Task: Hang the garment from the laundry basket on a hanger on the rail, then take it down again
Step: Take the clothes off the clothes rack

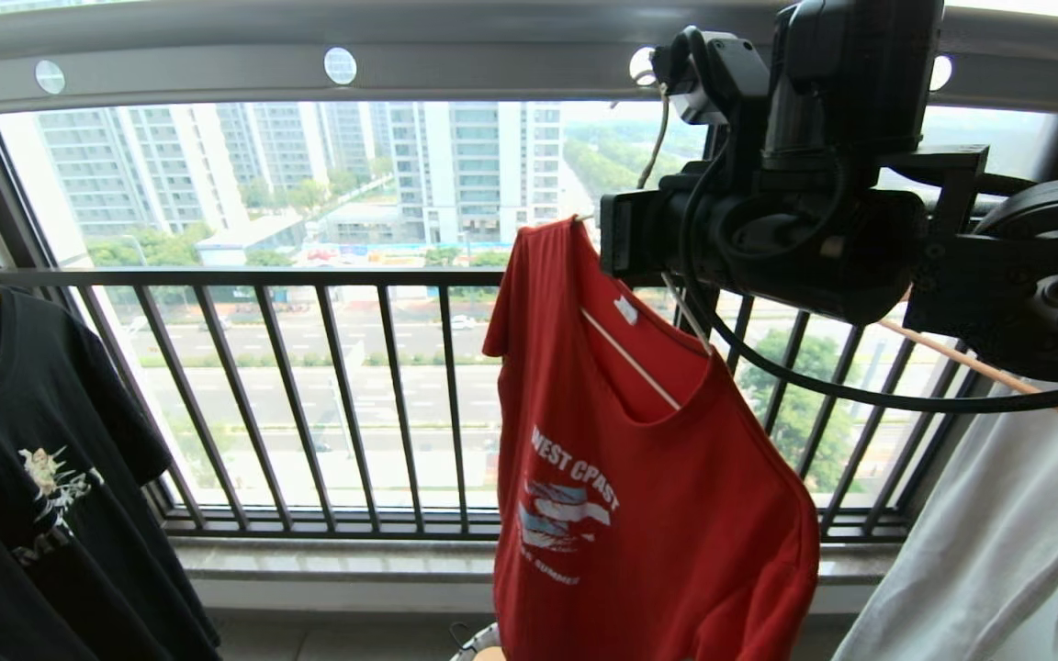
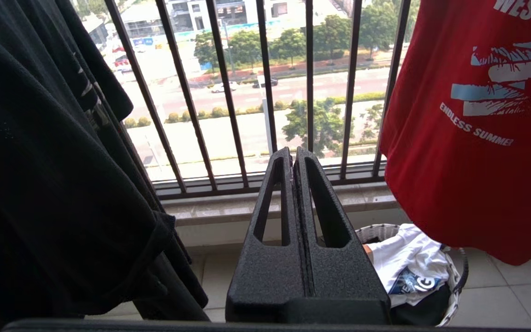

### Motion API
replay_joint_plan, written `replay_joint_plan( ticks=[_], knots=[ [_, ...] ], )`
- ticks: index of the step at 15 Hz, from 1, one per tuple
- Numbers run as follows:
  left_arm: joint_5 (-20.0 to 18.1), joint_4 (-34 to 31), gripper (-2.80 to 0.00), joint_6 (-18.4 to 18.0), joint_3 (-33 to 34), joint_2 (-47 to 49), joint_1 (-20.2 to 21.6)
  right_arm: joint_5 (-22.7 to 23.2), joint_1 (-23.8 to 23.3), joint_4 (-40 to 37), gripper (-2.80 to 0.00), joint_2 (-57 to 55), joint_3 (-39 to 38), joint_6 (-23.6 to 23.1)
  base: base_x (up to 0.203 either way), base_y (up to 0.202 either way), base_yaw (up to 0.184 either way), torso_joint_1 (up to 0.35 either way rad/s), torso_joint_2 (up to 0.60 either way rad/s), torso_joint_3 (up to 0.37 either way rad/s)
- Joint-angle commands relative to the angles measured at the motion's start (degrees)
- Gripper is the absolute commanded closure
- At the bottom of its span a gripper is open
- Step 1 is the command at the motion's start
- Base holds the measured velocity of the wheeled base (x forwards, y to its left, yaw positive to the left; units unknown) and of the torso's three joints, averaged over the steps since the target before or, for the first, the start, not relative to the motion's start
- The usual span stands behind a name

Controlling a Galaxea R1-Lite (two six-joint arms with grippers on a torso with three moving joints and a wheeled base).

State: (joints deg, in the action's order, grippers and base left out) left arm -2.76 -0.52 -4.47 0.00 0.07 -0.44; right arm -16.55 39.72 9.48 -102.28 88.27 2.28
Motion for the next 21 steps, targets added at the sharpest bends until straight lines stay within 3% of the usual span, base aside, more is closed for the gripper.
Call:
replay_joint_plan(
  ticks=[1, 21],
  knots=[
    [-0.06, 0.0, 0.0, -0.01, 0.01, 0.01, 0.0, -0.29, 0.1, 0.99, 0.0, 1.45, -1.66, 0.01, 0.0, 0.0, 0.0, 0.0, 0.0, 0.0],
    [0.03, 0.0, 0.0, -0.01, 0.0, 0.01, 0.0, -4.27, 1.27, 1.33, 0.0, 8.45, -4.43, -1.48, 0.0, 0.0, 0.0, 0.0, 0.0, 0.0]
  ],
)
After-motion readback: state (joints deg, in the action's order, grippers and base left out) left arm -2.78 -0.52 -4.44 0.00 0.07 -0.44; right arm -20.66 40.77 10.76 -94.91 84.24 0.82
